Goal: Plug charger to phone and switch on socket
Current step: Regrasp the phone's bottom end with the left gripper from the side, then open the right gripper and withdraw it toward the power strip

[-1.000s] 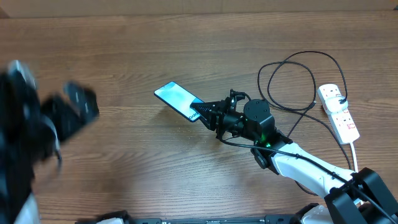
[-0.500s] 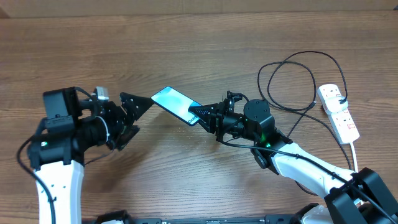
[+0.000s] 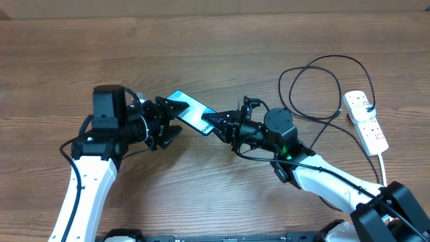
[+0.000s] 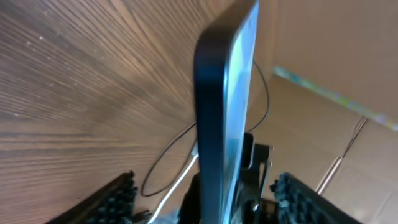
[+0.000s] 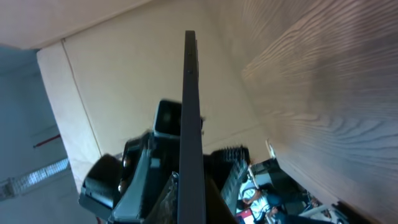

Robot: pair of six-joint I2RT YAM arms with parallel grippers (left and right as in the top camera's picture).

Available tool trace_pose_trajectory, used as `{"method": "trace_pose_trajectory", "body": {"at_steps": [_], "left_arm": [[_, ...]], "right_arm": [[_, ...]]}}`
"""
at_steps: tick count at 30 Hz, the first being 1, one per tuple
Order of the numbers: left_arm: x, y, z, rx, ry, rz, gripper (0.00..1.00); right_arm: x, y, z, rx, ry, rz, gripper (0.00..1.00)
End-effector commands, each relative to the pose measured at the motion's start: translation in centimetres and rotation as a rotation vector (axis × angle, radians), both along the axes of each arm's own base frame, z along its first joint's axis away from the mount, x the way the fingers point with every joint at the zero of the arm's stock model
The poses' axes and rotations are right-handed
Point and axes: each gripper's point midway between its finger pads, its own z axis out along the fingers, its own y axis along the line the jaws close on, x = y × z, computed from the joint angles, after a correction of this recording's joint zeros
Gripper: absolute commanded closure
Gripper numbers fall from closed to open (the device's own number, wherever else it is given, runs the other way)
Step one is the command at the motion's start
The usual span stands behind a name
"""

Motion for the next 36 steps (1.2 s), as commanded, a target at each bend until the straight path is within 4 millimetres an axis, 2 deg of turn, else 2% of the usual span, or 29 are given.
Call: {"method": "trace_pose_trajectory", "body": {"at_steps": [1, 2, 6, 14, 16, 23, 25, 28, 30, 33, 34, 36], "left_arm": [[0.8, 0.3, -0.4, -0.016, 0.047, 0.079, 0.4], [1.1, 0.3, -0.3, -0.017, 0.038, 0.087, 0.42], [1.4, 0.3, -0.3, 0.005, 0.019, 0.096, 0.65], [1.8, -1.0, -0.2, 0.025, 0.002, 0.106, 0.85], [2.1, -1.4, 0.3, 0.014, -0.023, 0.097, 0.95], [3.0, -1.7, 2.0, -0.05, -0.069, 0.106, 0.96], [3.3, -1.4, 2.0, -0.047, -0.074, 0.118, 0.96], [4.0, 0.1, 1.7, 0.016, -0.124, 0.144, 0.95], [4.8, 1.6, 1.3, 0.118, -0.2, 0.153, 0.96], [5.8, 4.2, 0.9, 0.287, -0.317, 0.14, 0.96], [6.0, 4.9, 0.9, 0.341, -0.354, 0.124, 0.96], [6.0, 5.9, 0.6, 0.426, -0.423, 0.053, 0.96]], "right_arm": [[-0.1, 0.7, 2.0, 0.054, 0.007, 0.008, 0.96], [-0.2, 0.8, 2.1, 0.062, 0.021, 0.009, 0.96], [-0.6, 1.2, 2.2, 0.079, 0.053, 0.02, 0.96], [-0.6, 1.2, 2.2, 0.096, 0.093, 0.016, 0.96], [-0.5, 1.2, 2.2, 0.095, 0.094, 0.012, 0.96], [-0.5, 1.2, 2.2, 0.101, 0.111, 0.008, 0.96], [-0.6, 1.2, 2.2, 0.101, 0.111, 0.011, 0.85], [-0.9, 1.3, 1.8, 0.088, 0.125, 0.028, 0.52], [-1.0, 1.2, 0.6, 0.042, 0.137, 0.029, 0.36], [-0.7, 0.6, -2.0, -0.078, 0.097, 0.0, 0.18], [-0.2, 0.2, -2.8, -0.138, 0.043, -0.024, 0.03], [1.3, -1.1, -4.2, -0.306, -0.16, -0.082, 0.0]]}}
